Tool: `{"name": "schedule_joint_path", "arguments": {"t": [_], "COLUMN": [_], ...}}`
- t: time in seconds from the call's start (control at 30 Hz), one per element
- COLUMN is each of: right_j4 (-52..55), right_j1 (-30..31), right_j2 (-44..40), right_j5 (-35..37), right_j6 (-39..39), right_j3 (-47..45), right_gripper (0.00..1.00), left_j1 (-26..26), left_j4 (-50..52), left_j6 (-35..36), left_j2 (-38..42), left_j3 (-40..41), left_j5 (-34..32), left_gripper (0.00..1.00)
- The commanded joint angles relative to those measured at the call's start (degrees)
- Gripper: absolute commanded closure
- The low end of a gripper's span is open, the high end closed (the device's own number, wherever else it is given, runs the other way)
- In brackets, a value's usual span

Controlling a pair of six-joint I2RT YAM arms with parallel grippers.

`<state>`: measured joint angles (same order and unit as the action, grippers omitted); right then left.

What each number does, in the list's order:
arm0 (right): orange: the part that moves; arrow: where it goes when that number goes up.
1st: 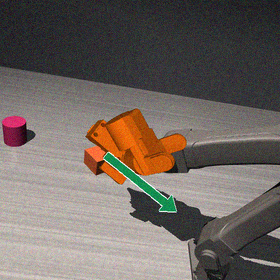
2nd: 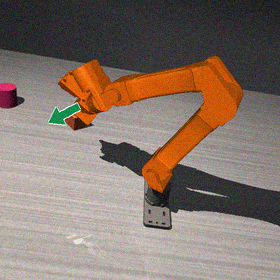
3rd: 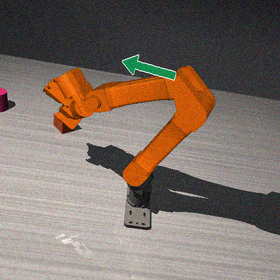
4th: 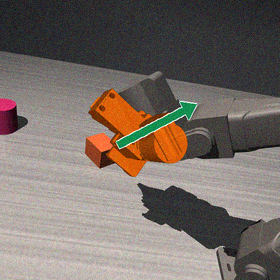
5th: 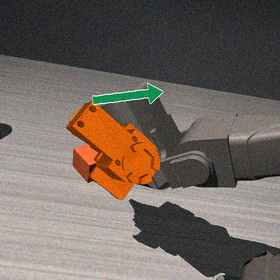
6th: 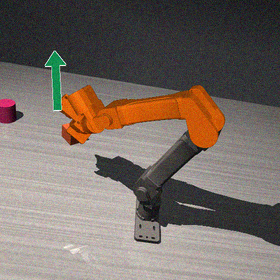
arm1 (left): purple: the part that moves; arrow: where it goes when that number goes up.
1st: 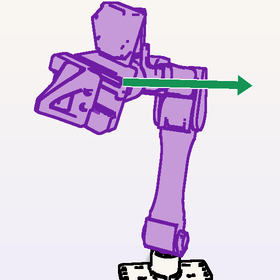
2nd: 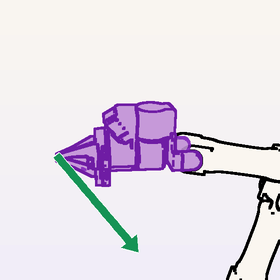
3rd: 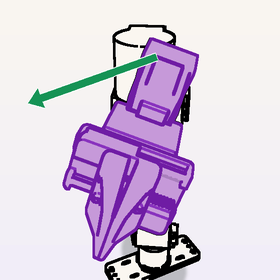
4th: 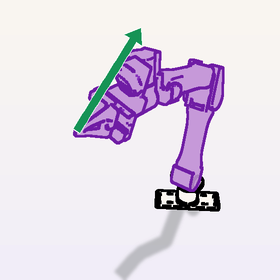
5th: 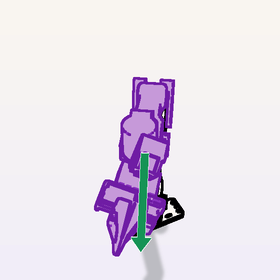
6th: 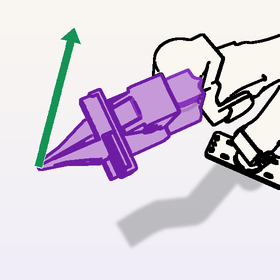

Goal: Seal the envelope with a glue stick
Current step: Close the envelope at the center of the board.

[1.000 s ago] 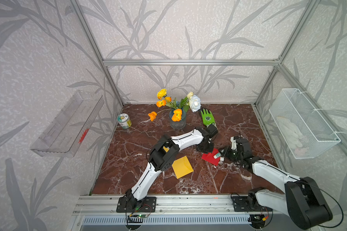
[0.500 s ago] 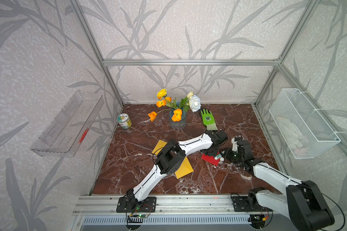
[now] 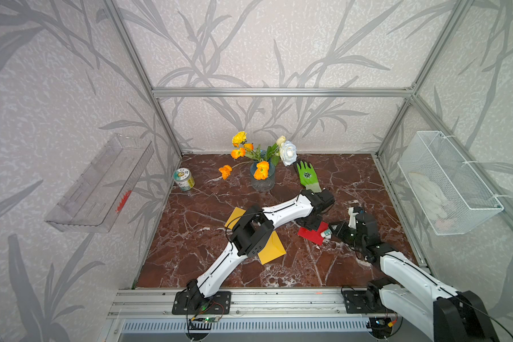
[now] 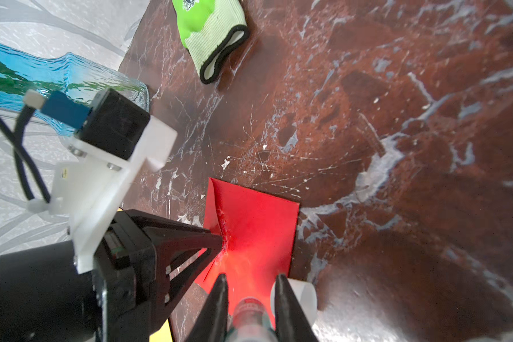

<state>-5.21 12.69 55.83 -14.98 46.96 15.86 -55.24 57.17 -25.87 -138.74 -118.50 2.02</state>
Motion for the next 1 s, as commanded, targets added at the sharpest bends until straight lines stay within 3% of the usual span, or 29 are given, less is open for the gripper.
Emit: {"name": "schedule_joint_path", "arguments": {"t": [0.0, 0.27, 0.6, 0.97], "right_j4": [0.44, 0.7, 2.34, 4.14], "right_j1": [-0.22, -0.21, -0.21, -0.21], "right_j2": [-1.08, -1.33, -2.66, -1.87], "right_j5": [0.88, 0.14, -1.1, -2.25], "right_j6": [0.24, 0.59, 0.09, -0.54], "right_j3": [-0.48, 0.3, 2.37, 5.09], "right_gripper": [1.0, 1.0, 1.0, 1.0], "left_j1": [-0.31, 1.09, 3.95, 8.57], "left_j4": [2.73, 1.57, -3.24, -10.98], "left_j6": [0.29, -0.05, -1.68, -2.95], "left_j2": [-5.91, -1.69, 9.18, 19.41], "left_j3": [4.11, 4.32, 5.53, 15.85], "left_j5": [6.82, 7.56, 11.07, 15.39], "left_gripper": [0.75, 0.69, 0.63, 0.58]}}
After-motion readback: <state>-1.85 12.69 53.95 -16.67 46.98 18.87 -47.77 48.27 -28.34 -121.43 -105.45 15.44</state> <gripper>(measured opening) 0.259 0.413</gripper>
